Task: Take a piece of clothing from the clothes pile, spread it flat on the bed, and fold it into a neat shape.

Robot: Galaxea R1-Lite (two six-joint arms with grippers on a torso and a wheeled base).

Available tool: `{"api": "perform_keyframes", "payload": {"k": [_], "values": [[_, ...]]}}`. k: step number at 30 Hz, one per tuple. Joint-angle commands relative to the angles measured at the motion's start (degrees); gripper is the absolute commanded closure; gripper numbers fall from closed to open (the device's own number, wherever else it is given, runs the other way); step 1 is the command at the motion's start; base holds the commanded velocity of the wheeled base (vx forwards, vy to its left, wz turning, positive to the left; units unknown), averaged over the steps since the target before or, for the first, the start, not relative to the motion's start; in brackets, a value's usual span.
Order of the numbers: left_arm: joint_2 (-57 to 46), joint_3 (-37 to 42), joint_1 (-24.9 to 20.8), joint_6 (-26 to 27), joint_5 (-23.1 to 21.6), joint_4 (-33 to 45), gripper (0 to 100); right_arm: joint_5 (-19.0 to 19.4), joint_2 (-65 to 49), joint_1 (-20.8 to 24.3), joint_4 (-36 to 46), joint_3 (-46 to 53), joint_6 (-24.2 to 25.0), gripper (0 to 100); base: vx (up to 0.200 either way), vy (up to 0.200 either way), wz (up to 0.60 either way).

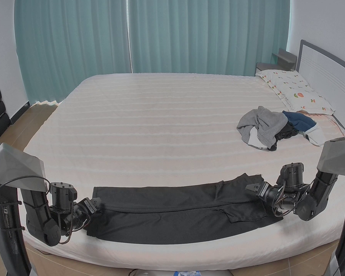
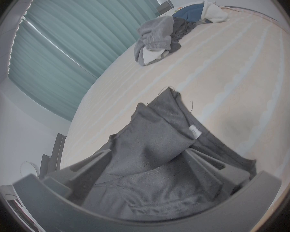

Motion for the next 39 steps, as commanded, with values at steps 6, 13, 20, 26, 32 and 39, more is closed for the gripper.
{"api": "perform_keyframes", "payload": {"k": [6, 13, 20, 26, 32, 39], "values": [[-5.3, 0.17, 1.54, 1.01, -1.3, 0.66, 0, 7.11, -9.22, -8.27, 6.66, -1.62, -0.19, 0, 0.0, 0.0, 0.0], [-7.06, -2.82, 4.79, 1.63, -12.82, 5.05, 0, 22.14, -5.44, -14.95, 6.48, -2.5, 0.42, 0, 0.0, 0.0, 0.0], [-7.76, -14.95, 6.38, 4.88, -13.78, 23.16, 0, 28.9, -1.04, -19.26, 5.78, -5.84, 2.62, 0, 0.0, 0.0, 0.0], [-6.35, -20.13, 6.99, 9.71, -20.9, 28.78, 0, 29.08, 1.68, -21.19, 5.52, -7.6, 3.59, 0, 0.0, 0.0, 0.0], [-3.1, -20.4, 6.55, 14.81, -21.43, 28.7, 0, 29.34, 1.94, -21.28, 4.72, -7.42, 3.59, 0, 0.0, 0.0, 0.0], [-1.17, -17.85, 6.55, 21.4, -21.43, 28.26, 0, 28.9, 2.91, -20.84, 2.09, -6.19, 3.41, 0, 0.0, 0.0, 0.0]]}}
